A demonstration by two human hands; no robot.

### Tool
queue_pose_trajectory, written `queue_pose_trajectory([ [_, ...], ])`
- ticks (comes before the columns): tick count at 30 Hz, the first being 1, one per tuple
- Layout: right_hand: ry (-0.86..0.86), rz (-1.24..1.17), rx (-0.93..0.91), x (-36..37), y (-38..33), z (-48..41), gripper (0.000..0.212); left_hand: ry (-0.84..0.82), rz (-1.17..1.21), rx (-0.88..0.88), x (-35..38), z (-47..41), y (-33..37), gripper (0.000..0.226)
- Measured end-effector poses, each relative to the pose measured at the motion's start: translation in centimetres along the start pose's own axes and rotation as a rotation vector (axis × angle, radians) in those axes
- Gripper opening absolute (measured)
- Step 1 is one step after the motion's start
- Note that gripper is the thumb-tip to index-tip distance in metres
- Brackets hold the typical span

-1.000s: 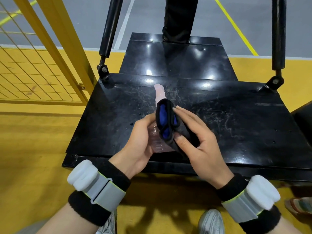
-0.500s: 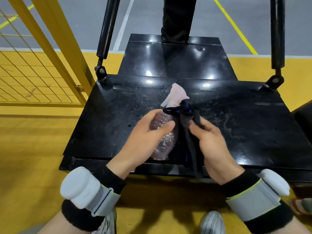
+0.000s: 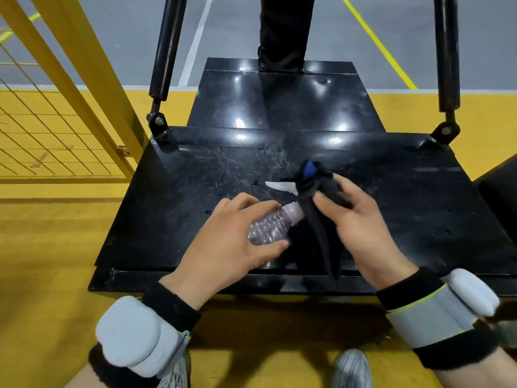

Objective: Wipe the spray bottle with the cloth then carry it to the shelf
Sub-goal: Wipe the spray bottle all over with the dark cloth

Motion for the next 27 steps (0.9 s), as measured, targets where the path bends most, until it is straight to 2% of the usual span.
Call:
queue_pose_trajectory([
  [4, 0.148, 0.166, -0.043, -0.2, 0.6, 0.2, 0.028, 0.028, -0.063, 0.032, 0.7, 0.3, 0.1, 0.061],
  [8, 0.261, 0.366, -0.268, -0.2, -0.5, 0.2, 0.035, 0.076, -0.094, 0.089, 0.6, 0.2, 0.5, 0.061],
  [9, 0.262, 0.376, -0.269, -0.1, -0.6, 0.1, 0.034, 0.090, -0.107, 0.102, 0.5, 0.2, 0.6, 0.061],
  [14, 0.066, 0.248, 0.037, -0.5, 0.6, -0.4, 0.010, 0.134, -0.213, 0.133, 0.5, 0.7, 0.7, 0.057],
  [17, 0.057, 0.278, -0.032, -0.6, 0.5, -0.4, 0.012, 0.142, -0.230, 0.137, 0.7, 0.8, 0.4, 0.057],
  [20, 0.202, 0.347, -0.229, -0.4, -0.1, -0.3, 0.014, 0.175, -0.174, 0.139, 0.6, 0.8, 0.8, 0.060],
  [22, 0.302, 0.281, -0.224, -0.2, -0.1, 0.0, 0.011, 0.191, -0.138, 0.144, 0.5, 0.7, 1.2, 0.060],
  [23, 0.321, 0.167, -0.170, -0.2, 0.0, -0.1, 0.011, 0.190, -0.124, 0.140, 0.4, 0.7, 1.3, 0.060],
  [25, 0.252, -0.058, -0.018, -0.3, -0.2, 0.0, 0.017, 0.173, -0.114, 0.135, 0.3, 0.6, 1.4, 0.059],
  [27, 0.069, -0.033, -0.041, -0.8, -0.6, 0.0, 0.015, 0.153, -0.113, 0.125, 0.2, 0.6, 1.1, 0.059],
])
Point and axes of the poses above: each hand's wrist, its own z-axis away from the middle knuckle, its own x-axis out of the palm, y = z × x, the point moved 2 cm from there along -z, towards the middle knuckle, and after that the axes turned 6 degrees about -x, right-handed, at the moved point
